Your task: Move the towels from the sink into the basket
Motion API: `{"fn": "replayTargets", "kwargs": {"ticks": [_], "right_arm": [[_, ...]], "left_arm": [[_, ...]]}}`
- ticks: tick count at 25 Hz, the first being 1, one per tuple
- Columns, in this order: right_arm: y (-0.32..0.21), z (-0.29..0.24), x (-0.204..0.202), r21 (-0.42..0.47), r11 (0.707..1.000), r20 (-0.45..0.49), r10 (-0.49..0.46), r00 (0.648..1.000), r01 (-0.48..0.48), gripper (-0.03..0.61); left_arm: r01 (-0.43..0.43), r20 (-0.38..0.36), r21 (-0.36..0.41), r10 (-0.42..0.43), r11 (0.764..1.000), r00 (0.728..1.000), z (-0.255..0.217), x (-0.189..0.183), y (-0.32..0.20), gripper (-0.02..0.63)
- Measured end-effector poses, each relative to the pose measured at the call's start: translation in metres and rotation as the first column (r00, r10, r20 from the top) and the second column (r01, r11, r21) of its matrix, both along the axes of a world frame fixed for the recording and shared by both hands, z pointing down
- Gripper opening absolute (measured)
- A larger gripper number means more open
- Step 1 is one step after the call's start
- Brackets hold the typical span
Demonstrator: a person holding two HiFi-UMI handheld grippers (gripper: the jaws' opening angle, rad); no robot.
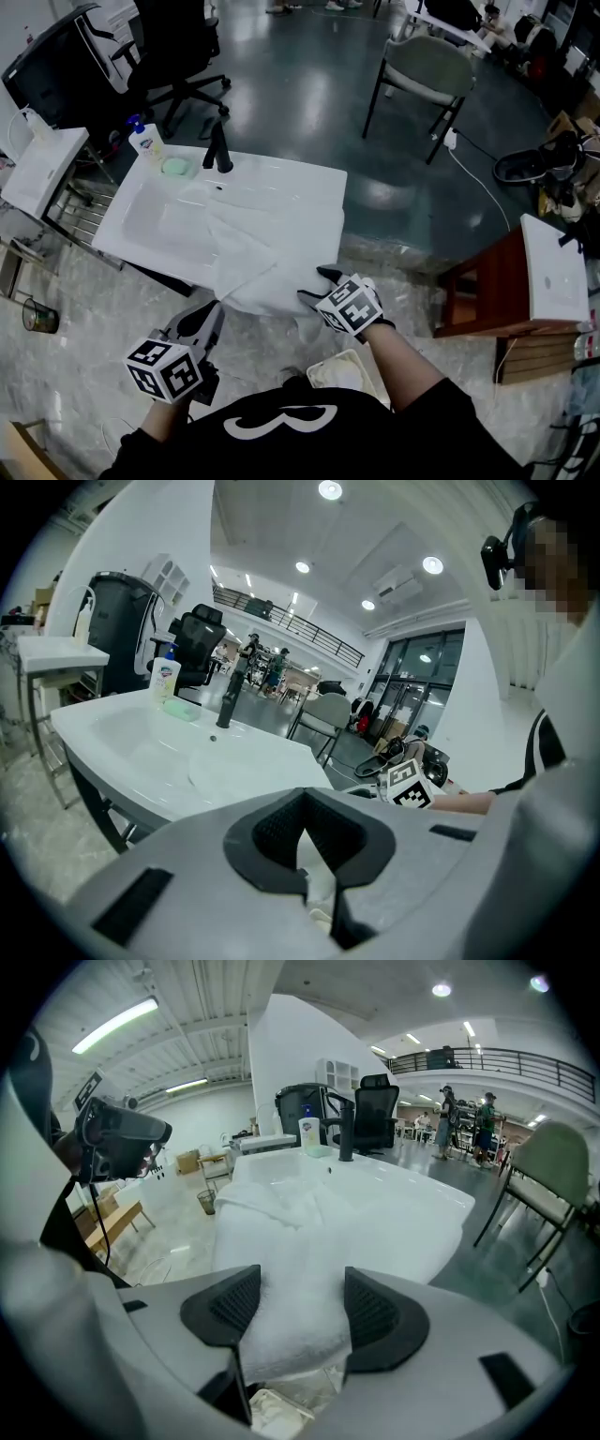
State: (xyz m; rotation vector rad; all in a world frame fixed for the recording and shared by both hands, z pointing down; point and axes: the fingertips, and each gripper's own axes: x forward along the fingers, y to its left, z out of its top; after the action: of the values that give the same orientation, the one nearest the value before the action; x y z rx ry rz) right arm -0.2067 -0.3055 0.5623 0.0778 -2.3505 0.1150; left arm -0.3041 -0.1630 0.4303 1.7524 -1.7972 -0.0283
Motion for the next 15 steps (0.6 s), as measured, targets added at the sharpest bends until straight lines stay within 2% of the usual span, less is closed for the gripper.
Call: {"fn": "replayTargets", "kwargs": {"ticks": [3, 9, 13, 15], "right_arm": [[0.002, 0.000, 0.000, -0.003, 1.000, -0.016, 0.007, 1.000, -0.007, 0.260], [0.006, -0.001, -0.003, -0.005, 0.999, -0.039, 0.035, 0.999, -0.035, 0.157], [0.008, -0.002, -0.003, -0.011, 0.997, -0.023, 0.071, 0.997, -0.071, 0.070], [0.008, -0.002, -0.005, -0.023, 0.995, -0.005, 0.099, 0.995, -0.099, 0.054]], "left_arm": [[-0.019, 0.005, -0.004, 0.019, 1.000, 1.000, -0.005, -0.001, 0.003, 0.006], [-0.035, -0.005, -0.001, 0.035, 0.999, 0.999, -0.012, -0.007, 0.008, 0.006], [-0.050, -0.006, 0.003, 0.050, 0.999, 0.999, -0.013, -0.007, 0.013, 0.006], [-0.052, -0.008, 0.006, 0.052, 0.999, 0.999, -0.014, -0.009, 0.017, 0.006]]}}
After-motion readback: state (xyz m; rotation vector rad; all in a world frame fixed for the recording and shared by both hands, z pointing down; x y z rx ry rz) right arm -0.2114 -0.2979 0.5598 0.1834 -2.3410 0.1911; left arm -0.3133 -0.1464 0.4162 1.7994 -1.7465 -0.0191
